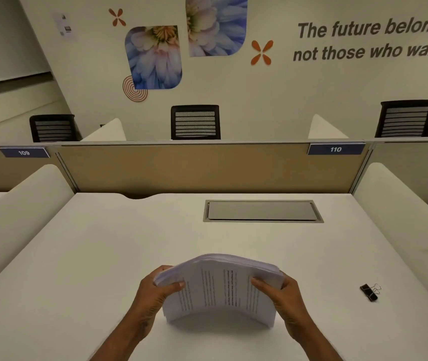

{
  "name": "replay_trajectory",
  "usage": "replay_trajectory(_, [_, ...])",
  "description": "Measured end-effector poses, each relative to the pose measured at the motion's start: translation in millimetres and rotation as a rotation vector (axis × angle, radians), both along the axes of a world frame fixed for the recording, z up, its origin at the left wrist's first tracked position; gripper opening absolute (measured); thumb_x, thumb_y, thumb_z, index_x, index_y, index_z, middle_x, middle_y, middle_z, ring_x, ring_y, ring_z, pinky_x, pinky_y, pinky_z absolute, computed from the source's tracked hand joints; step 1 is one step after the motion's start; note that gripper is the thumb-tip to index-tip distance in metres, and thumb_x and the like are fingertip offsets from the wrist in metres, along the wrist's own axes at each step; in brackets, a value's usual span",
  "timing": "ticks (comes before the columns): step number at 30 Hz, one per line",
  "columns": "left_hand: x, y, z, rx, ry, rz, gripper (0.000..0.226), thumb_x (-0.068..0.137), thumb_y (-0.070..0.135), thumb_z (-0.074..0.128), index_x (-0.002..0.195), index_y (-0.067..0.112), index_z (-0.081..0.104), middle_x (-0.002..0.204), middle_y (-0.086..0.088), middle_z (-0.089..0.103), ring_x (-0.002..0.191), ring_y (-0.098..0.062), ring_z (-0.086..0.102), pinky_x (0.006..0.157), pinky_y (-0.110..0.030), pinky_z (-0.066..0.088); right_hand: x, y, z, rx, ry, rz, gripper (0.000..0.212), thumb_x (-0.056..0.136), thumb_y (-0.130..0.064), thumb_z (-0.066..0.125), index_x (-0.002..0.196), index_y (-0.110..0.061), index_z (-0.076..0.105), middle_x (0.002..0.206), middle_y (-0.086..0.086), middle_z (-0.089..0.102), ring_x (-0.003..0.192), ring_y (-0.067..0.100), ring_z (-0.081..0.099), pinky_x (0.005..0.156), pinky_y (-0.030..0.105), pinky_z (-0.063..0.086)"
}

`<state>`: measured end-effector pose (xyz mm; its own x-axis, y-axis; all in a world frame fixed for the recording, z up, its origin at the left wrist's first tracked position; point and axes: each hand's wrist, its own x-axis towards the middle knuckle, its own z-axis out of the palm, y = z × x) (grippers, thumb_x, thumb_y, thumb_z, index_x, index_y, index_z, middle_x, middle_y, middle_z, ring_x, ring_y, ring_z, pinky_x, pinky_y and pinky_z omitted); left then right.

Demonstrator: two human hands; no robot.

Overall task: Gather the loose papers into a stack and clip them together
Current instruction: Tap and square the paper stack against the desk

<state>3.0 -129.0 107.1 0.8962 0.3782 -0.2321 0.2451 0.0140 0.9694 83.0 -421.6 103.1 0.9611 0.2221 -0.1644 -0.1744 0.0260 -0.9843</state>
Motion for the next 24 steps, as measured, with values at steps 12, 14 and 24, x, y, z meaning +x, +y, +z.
replay_trajectory(12, [3.1, -23.8, 14.1, -0.067, -0.015, 0.230, 0.046, 0.096, 0.054, 0.053, 0.102, 0.013, 0.075, 0.093, -0.017, 0.077, 0.082, -0.024, 0.064, 0.070, -0.032, 0.048, 1.2, 28.7, 9.7, -0.104, -0.123, -0.254, 0.049, 0.097, -0.048, 0.057, 0.066, -0.011, 0.067, 0.060, 0.005, 0.067, 0.059, 0.020, 0.059, 0.058, 0.028, 0.042])
replay_trajectory(14, [4.5, -25.0, 15.2, -0.067, -0.006, 0.256, 0.044, 0.094, 0.052, 0.059, 0.103, 0.011, 0.073, 0.092, -0.017, 0.077, 0.080, -0.024, 0.064, 0.068, -0.031, 0.047, 2.3, 29.3, 9.1, -0.124, -0.121, -0.267, 0.046, 0.095, -0.045, 0.058, 0.064, -0.013, 0.066, 0.057, -0.002, 0.066, 0.057, 0.018, 0.058, 0.056, 0.025, 0.041])
replay_trajectory(24, [5.5, -23.5, 10.8, -0.077, -0.051, 0.260, 0.055, 0.098, 0.047, 0.057, 0.099, -0.007, 0.066, 0.080, -0.015, 0.068, 0.077, -0.023, 0.056, 0.068, -0.031, 0.039, 5.5, 30.8, 7.8, -0.167, -0.134, -0.285, 0.040, 0.102, -0.035, 0.058, 0.071, -0.013, 0.071, 0.064, 0.000, 0.072, 0.060, 0.018, 0.062, 0.058, 0.025, 0.044])
